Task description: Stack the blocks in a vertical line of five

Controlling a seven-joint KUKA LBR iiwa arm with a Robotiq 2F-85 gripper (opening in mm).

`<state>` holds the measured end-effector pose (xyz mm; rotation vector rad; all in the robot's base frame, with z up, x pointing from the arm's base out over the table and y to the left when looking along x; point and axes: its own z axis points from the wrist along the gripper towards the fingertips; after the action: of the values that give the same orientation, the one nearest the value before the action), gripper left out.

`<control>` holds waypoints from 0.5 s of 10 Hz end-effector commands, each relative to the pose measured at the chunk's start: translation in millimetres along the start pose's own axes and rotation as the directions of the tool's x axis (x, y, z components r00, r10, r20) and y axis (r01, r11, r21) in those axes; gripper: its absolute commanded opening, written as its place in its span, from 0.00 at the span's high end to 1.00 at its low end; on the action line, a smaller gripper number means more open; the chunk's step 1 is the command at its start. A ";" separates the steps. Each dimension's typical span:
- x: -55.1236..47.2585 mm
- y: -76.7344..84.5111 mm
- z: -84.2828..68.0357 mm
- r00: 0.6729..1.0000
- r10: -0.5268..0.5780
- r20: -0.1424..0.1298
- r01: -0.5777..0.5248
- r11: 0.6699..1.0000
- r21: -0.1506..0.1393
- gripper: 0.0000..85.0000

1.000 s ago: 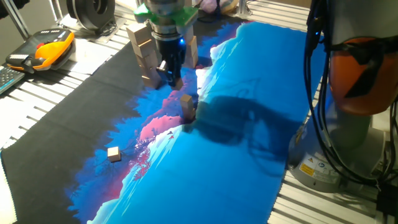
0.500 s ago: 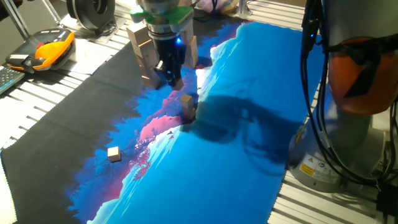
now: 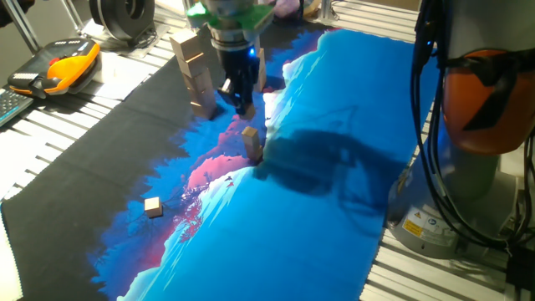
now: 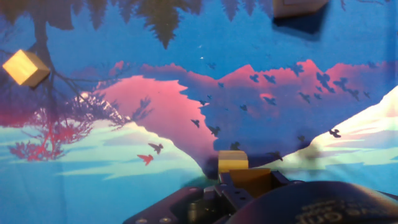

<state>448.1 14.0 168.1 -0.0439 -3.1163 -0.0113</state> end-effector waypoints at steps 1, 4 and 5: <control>0.8 4.5 5.8 1.000 0.010 0.013 -0.010 1.000 0.003 1.00; 2.7 1.4 24.3 0.999 -0.003 0.037 0.003 1.000 -0.006 1.00; 0.9 -0.4 26.6 0.999 -0.004 0.037 0.005 1.000 -0.016 1.00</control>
<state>446.8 14.1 141.0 -0.0394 -3.1544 -0.0368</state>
